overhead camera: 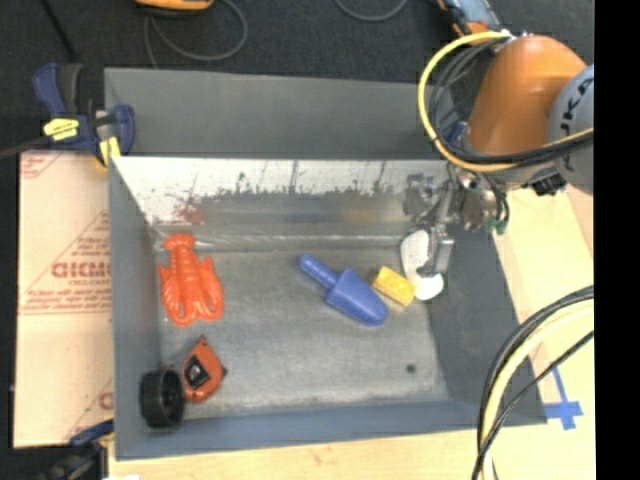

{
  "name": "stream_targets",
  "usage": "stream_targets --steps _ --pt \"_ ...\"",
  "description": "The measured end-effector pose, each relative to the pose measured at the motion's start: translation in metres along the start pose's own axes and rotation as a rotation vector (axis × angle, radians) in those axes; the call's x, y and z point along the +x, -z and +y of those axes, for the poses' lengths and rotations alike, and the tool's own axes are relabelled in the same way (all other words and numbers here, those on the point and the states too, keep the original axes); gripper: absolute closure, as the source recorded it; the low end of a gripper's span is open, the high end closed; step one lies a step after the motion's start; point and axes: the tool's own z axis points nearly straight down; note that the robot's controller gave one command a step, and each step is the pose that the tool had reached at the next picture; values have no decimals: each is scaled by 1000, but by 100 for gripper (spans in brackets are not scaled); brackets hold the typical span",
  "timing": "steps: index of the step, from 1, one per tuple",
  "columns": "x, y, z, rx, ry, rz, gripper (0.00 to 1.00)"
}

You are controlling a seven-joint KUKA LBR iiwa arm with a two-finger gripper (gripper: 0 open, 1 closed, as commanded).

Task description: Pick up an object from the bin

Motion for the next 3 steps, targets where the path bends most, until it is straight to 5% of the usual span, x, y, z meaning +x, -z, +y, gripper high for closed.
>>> stream_targets --steps 1,2,3 --pt "-2 5 0 1 2 -8 0" --pt "10 -64 51 -2 -55 -8 100" --pt "10 -64 50 0 -53 -8 0"
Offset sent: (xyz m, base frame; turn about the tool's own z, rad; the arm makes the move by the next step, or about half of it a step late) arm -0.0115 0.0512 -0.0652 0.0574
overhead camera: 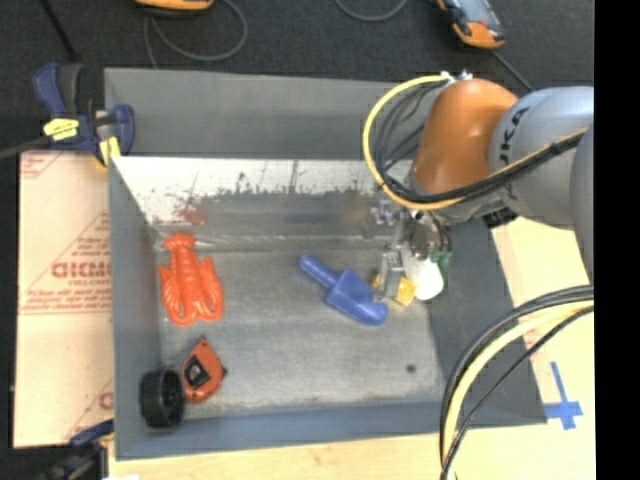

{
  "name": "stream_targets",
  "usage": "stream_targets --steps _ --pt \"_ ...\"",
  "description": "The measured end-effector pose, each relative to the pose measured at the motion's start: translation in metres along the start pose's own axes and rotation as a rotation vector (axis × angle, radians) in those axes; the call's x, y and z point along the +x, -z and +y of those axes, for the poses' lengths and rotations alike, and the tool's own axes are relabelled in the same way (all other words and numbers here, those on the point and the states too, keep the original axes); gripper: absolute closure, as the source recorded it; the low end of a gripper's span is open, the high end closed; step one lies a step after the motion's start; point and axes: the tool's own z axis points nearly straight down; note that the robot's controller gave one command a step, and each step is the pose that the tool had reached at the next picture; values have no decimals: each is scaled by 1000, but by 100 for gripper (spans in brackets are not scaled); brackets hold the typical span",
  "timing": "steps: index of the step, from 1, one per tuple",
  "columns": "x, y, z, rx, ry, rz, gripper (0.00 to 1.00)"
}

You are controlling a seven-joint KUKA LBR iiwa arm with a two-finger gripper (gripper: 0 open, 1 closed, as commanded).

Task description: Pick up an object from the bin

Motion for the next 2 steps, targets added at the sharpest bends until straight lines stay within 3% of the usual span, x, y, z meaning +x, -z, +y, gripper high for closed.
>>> stream_targets --steps 1,2 --pt "0 0 0 1 1 0 0" --pt "-5 -36 6 0 20 -2 0"
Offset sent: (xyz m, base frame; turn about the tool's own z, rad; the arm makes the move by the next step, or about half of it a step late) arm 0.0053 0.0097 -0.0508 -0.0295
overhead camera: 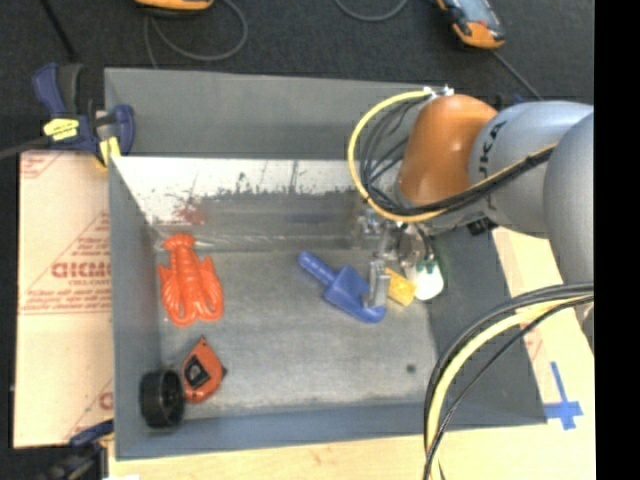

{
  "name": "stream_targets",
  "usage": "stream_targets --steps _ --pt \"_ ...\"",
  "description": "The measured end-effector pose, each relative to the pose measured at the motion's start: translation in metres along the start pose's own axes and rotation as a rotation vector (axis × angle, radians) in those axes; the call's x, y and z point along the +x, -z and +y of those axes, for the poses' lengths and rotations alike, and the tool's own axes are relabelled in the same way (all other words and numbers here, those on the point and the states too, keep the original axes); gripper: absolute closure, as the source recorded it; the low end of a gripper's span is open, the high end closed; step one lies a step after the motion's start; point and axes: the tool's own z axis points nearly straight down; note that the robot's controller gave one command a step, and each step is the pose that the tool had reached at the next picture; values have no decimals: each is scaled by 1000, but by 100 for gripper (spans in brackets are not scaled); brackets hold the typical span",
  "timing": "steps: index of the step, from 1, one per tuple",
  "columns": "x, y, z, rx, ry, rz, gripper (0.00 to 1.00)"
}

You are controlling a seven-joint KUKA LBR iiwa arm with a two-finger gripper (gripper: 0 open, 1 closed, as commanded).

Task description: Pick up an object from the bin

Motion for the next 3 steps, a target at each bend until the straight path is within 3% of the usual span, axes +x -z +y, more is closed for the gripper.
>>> stream_targets --steps 1,2,3 --pt "23 -12 3 -3 -91 2 0" --pt "15 -13 16 -1 58 0 100" --pt "15 -13 16 0 58 0 100"
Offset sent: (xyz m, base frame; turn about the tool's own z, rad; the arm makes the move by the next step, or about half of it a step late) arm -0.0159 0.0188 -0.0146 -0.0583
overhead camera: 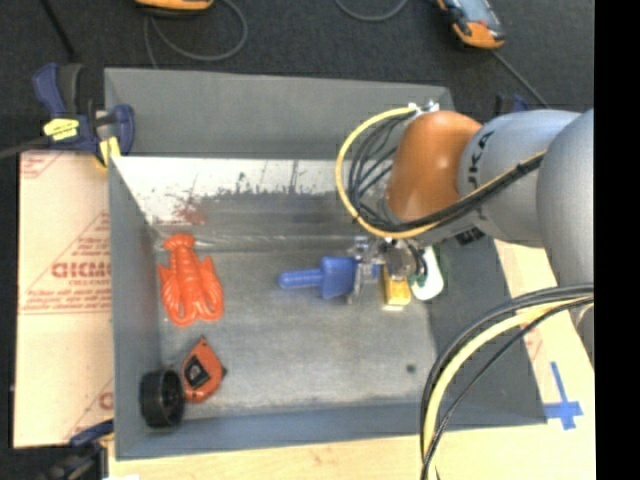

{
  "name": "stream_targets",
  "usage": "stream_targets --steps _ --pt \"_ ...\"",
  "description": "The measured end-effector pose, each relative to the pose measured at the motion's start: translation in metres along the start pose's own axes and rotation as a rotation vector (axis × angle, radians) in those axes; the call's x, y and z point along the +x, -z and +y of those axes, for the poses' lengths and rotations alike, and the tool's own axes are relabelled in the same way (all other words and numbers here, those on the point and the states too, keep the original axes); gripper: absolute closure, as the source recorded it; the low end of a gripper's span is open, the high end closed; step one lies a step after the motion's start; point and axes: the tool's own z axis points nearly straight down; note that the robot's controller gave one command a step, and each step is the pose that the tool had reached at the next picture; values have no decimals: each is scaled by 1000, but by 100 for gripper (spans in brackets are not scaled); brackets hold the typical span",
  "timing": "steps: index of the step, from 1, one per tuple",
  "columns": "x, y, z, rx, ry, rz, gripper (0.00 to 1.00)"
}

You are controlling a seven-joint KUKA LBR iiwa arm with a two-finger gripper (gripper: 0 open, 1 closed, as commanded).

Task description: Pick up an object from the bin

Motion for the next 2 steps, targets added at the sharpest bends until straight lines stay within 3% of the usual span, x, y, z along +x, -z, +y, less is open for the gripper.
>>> stream_targets --steps 1,2 --pt "46 0 11 0 24 -1 100" --pt "52 -1 22 -2 35 10 100"
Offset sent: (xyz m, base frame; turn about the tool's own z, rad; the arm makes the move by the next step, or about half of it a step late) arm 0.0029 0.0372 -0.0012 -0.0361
